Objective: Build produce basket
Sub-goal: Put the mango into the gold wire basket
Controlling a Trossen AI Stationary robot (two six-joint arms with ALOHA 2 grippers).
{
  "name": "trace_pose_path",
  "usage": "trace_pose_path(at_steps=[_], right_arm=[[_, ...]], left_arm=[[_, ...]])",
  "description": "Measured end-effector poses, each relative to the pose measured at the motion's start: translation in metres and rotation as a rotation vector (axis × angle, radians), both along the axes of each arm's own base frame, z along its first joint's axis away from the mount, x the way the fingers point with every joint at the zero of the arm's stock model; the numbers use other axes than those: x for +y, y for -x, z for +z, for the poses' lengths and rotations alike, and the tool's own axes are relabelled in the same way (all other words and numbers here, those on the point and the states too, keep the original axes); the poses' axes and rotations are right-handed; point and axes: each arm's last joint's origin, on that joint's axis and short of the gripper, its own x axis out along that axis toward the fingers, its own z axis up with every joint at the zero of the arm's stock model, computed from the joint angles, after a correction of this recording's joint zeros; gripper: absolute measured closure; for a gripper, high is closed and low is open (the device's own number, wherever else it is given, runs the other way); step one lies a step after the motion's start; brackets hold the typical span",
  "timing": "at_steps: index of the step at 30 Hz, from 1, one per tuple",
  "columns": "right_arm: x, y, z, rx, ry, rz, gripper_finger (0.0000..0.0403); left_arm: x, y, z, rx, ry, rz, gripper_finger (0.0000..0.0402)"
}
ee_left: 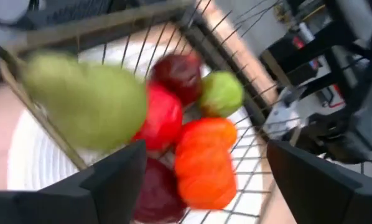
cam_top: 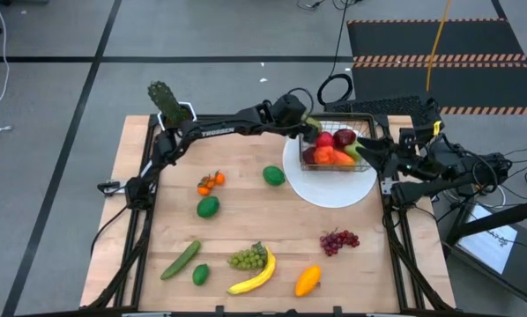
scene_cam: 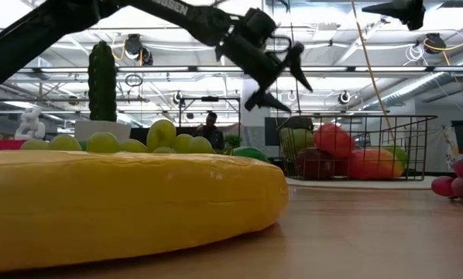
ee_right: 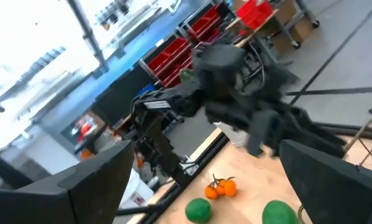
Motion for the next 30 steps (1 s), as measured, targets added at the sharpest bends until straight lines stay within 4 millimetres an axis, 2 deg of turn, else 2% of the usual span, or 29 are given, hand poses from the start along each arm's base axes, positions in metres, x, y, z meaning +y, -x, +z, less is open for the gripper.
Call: trace_pose_path(at_steps=[6,11,17,21,26,30], right_arm=[[0.000,-0.006,-0.001,-0.015,-0.078,-0.051,0.0008],[0.002,-0.019,-0.001,-0.032,-0.113,-0.078,0.0008],[0.006,-0.042,0.003,-0.081,-0.126,-0.078,0.0008],[0.010,-0.060,-0.003,-0.049,-0.130,-0.080,0.0008],[0.014,-0.083,-0.017,0.021,-0.172,-0.088,0.0008],[0.017,-0.097,-0.025,0.038,-0.210,-0.093,0.0008]], left_arm=[[-0.001,0.020,0.043,-0.030,-0.130,-0.051,0.0075],[-0.010,0.044,0.079,-0.022,-0.194,-0.102,0.0106],[-0.024,0.078,0.110,0.056,-0.215,-0.181,0.0147],[-0.037,0.103,0.121,0.158,-0.180,-0.265,0.0176],[-0.062,0.138,0.130,0.349,-0.172,-0.370,0.0215],[-0.082,0.154,0.128,0.465,-0.207,-0.396,0.0246]])
